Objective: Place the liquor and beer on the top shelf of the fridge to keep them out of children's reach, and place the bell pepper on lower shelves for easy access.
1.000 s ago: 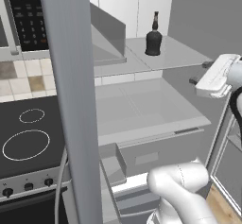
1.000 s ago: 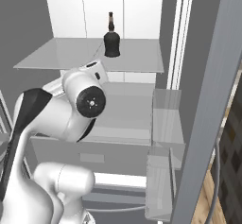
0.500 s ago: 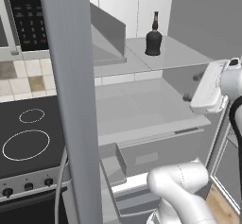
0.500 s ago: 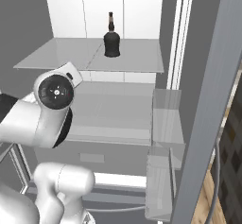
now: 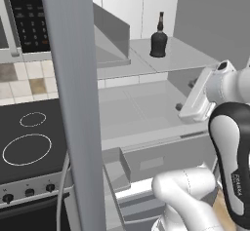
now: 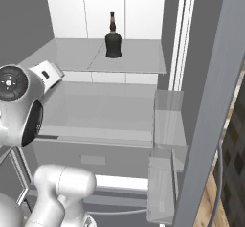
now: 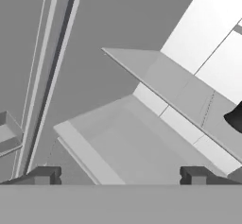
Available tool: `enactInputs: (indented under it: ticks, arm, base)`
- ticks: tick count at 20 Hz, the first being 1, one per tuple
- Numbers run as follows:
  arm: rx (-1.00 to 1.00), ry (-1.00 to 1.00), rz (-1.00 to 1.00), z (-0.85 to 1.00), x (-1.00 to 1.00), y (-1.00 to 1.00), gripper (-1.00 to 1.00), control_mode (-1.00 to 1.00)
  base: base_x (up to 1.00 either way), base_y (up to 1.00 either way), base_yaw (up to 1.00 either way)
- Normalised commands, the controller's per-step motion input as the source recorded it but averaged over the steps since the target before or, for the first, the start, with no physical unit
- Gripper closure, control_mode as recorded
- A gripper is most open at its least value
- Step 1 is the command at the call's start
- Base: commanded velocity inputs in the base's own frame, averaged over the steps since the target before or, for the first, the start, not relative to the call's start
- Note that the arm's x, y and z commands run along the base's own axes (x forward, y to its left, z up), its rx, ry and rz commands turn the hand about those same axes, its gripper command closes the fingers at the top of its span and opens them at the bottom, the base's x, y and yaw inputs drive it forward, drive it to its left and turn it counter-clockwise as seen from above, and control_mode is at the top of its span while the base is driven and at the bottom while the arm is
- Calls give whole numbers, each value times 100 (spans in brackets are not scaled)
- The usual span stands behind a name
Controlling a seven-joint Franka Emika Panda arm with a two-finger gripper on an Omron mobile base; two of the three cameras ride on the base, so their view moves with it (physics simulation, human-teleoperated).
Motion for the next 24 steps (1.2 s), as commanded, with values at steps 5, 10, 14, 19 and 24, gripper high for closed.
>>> enactInputs:
  ticks: [5,10,14,19,24]
  arm:
    - [-5,1,-13,-6,-27,-2,-100,100]
    - [0,0,0,0,0,0,-100,100]
    - [0,0,0,0,0,0,-100,100]
    - [0,0,0,0,0,0,-100,100]
    - [0,0,0,0,0,0,-100,100]
  base:
    - [-14,-4,-3]
    - [-95,-35,-9]
    - [-100,-47,-2]
    - [-100,-29,2]
    - [-92,2,20]
